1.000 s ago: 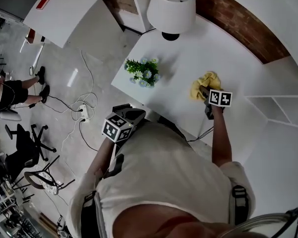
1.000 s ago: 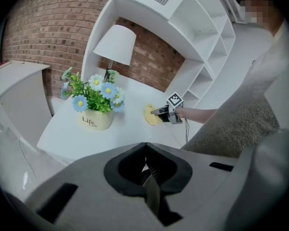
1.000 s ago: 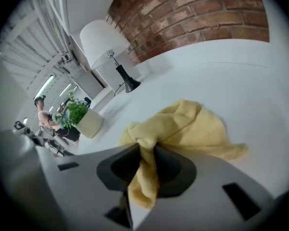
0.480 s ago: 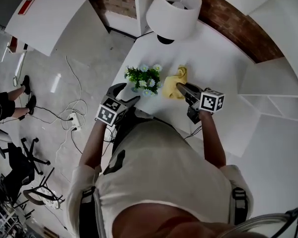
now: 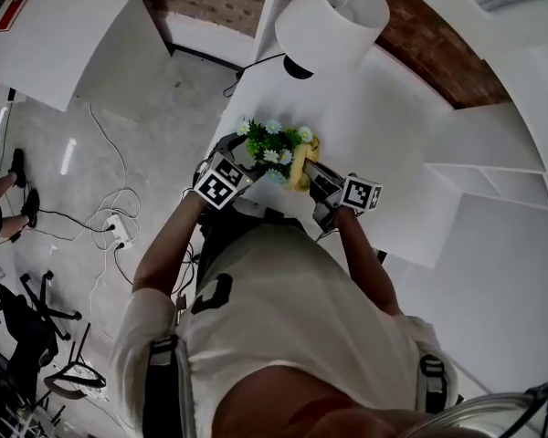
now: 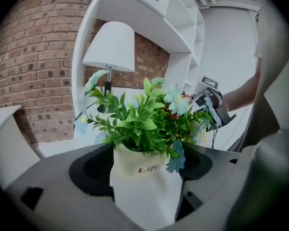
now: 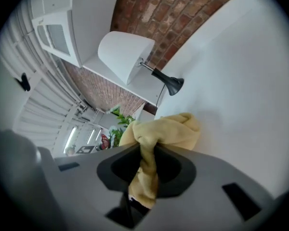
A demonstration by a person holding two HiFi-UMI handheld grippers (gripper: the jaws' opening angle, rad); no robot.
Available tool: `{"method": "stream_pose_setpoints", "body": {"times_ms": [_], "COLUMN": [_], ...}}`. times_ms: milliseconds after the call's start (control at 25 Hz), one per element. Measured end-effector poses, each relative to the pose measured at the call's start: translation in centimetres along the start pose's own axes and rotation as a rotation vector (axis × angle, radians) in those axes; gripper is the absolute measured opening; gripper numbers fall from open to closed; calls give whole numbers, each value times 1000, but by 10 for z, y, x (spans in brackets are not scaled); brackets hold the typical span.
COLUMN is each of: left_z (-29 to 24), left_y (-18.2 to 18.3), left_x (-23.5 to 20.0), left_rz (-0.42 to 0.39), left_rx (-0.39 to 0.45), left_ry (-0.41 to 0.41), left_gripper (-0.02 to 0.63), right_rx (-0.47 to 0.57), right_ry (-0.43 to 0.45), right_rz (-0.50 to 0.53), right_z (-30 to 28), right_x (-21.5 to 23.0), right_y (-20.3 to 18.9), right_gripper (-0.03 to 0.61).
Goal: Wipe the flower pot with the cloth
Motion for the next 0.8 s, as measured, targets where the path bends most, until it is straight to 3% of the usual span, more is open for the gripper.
{"method": "stream_pose_setpoints", "body": {"times_ms": [200,440,640,800], "left_z": [-9,-9,5,3], "left_y": [-7,-6,-1,19], "left_x": [8,17,16,11], "left_rz": [11,9,53,57], "left_rx": [-2,-57,-49,-11], "left_ry": [16,31,119,127], "left_gripper": [366,366,367,367], "right_rx": [16,-120,-143,-109], "right_ry": [-74,-204,-155,15], "right_rz": [-68,12,-11,-7], "right_z": [-14,-24,-9,7], "right_x": [30,52,51,28], "right_y": [-21,-48,-39,-11], "right_gripper": [86,83,84,87]}}
Point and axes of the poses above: the fingertips, and each gripper's own axes: z backward along the fingers, x to its right, y out of its top, the point moved 9 cm from there along z, backward along the fingers, and after that the axes turned 12 degrees about -z, right-handed, at the moved point
